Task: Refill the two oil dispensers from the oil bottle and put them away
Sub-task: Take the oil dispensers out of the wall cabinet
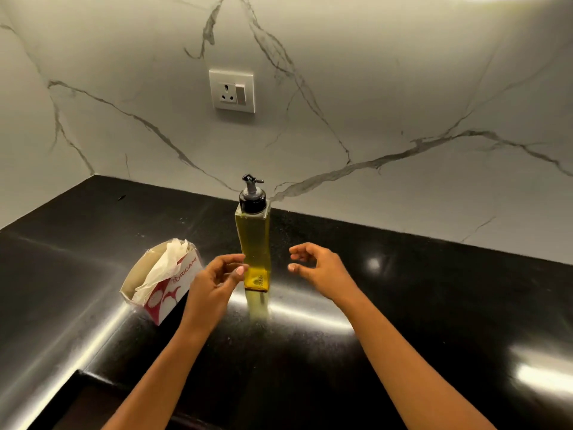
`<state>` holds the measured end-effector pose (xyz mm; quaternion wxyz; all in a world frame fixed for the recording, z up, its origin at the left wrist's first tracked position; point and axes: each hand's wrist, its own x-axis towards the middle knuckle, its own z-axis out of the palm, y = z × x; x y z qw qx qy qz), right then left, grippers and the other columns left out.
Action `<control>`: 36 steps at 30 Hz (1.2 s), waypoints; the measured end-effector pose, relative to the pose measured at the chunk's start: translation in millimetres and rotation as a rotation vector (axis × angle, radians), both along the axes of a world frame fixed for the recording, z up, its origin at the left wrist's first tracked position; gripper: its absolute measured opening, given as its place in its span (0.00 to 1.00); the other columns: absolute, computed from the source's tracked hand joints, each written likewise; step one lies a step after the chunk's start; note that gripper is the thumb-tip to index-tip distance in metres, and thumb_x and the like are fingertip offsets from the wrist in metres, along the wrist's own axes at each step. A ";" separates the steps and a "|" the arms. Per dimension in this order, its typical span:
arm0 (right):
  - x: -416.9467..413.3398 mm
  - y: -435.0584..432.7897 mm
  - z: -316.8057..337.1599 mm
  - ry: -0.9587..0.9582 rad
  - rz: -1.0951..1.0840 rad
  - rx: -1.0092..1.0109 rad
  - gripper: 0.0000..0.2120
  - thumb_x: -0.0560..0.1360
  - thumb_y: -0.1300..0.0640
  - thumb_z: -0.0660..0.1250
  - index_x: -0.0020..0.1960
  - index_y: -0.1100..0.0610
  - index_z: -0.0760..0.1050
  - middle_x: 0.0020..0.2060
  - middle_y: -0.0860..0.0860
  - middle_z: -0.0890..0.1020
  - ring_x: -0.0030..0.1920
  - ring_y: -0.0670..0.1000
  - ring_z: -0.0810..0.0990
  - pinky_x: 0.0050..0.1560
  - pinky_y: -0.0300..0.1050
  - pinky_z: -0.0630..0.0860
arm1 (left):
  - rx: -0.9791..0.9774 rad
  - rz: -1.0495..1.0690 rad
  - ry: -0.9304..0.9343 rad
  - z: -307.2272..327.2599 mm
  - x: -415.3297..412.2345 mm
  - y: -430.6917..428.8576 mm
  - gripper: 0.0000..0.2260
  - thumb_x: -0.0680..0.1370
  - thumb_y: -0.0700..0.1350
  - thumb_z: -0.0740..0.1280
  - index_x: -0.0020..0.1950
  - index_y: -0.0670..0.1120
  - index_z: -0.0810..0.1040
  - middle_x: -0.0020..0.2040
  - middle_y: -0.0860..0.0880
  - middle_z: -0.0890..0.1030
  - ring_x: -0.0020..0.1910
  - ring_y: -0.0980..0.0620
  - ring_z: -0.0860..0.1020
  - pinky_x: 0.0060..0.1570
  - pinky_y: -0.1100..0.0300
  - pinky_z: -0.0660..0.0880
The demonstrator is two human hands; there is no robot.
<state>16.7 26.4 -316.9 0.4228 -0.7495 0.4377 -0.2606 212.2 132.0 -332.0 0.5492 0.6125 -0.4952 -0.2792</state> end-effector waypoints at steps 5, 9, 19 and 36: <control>-23.0 22.3 121.7 -0.128 -0.006 -0.279 0.12 0.73 0.54 0.70 0.56 0.53 0.78 0.48 0.45 0.82 0.49 0.39 0.79 0.49 0.29 0.75 | -0.328 -0.175 -0.117 131.2 -45.8 -9.5 0.08 0.76 0.48 0.67 0.54 0.51 0.79 0.48 0.53 0.85 0.48 0.54 0.83 0.49 0.64 0.79; -43.2 32.0 228.7 -0.251 -0.085 -0.540 0.08 0.75 0.52 0.68 0.53 0.48 0.78 0.46 0.37 0.80 0.50 0.35 0.78 0.48 0.26 0.73 | -0.600 -0.133 -0.157 244.7 -68.5 -23.3 0.08 0.74 0.50 0.66 0.52 0.54 0.80 0.48 0.57 0.85 0.50 0.55 0.83 0.51 0.63 0.78; -45.7 -36.2 431.5 -0.352 -0.324 -0.790 0.20 0.76 0.58 0.66 0.67 0.57 0.70 0.62 0.52 0.76 0.60 0.49 0.75 0.53 0.36 0.69 | -0.703 -0.144 -0.067 446.4 -79.5 -126.9 0.15 0.77 0.41 0.68 0.63 0.53 0.75 0.63 0.51 0.76 0.61 0.53 0.76 0.59 0.55 0.73; -3.5 -133.1 465.8 -0.176 -0.290 -0.284 0.30 0.75 0.60 0.67 0.73 0.61 0.58 0.70 0.58 0.67 0.69 0.59 0.67 0.66 0.53 0.67 | -0.142 -0.362 0.055 471.4 -70.9 -225.4 0.23 0.81 0.45 0.62 0.75 0.55 0.61 0.71 0.47 0.68 0.60 0.45 0.71 0.56 0.41 0.71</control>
